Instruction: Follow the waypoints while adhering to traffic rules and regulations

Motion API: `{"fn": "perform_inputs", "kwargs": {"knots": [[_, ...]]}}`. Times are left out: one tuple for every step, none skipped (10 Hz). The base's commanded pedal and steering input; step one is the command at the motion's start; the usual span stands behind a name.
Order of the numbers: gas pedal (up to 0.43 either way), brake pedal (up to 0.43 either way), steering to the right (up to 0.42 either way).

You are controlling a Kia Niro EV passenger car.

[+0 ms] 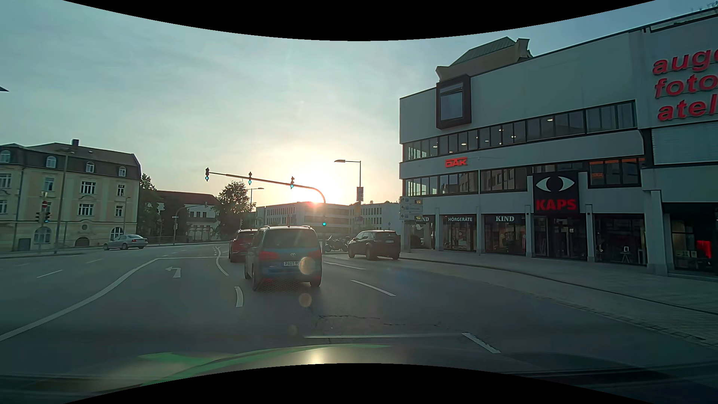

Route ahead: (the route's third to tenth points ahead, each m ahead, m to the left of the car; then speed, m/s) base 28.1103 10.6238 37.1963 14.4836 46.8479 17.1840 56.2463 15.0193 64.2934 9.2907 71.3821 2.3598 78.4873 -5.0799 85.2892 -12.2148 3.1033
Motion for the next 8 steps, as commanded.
{"fn": "perform_inputs", "kwargs": {"knots": [[0.429,0.0,-0.103],[0.429,0.0,-0.11],[0.429,0.0,-0.12],[0.429,0.0,-0.125],[0.429,0.0,-0.13],[0.421,0.0,-0.135],[0.421,0.0,-0.142],[0.39,0.0,-0.147]]}}
